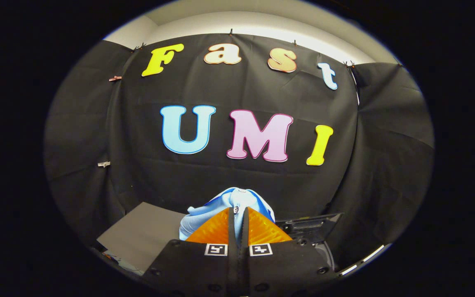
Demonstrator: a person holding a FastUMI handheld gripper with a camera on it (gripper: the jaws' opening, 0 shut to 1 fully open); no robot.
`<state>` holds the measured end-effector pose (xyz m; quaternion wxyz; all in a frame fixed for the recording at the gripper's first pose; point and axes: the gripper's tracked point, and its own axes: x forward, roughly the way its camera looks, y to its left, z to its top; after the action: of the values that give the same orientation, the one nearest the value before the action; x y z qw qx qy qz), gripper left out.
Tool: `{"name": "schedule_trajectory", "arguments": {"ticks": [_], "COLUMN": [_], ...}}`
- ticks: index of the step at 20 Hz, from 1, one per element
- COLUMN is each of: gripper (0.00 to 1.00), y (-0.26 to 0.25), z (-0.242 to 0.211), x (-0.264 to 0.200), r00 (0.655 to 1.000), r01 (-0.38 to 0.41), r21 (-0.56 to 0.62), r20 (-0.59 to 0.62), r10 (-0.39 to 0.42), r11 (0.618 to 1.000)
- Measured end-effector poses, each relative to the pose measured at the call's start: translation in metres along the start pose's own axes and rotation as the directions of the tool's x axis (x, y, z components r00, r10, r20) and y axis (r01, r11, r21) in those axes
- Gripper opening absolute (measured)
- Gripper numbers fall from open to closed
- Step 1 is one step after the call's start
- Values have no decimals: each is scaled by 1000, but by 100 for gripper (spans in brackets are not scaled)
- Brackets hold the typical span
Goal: Put the clothes into the washing machine and then close the washing machine lid.
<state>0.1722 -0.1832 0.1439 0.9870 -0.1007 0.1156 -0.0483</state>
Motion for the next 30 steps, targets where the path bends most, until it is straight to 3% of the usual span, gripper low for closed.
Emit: {"name": "schedule_trajectory", "arguments": {"ticks": [6, 14, 20, 25, 28, 30], "gripper": [5, 5, 5, 5, 5, 5], "y": [-103, -194, -219, -217, -207, -203], "z": [-10, -131, -251, -328, -376, -412], "x": [4, 39, 73, 98, 110, 114], "r00": [1000, 995, 980, 953, 917, 875], "r01": [-29, -27, -5, 11, 16, 17], "r21": [-42, -6, 66, 42, 19, 6], "r20": [6, -100, -198, -304, -398, -483], "r10": [29, 26, 18, 2, -7, -12], "r11": [999, 1000, 998, 999, 1000, 1000]}}
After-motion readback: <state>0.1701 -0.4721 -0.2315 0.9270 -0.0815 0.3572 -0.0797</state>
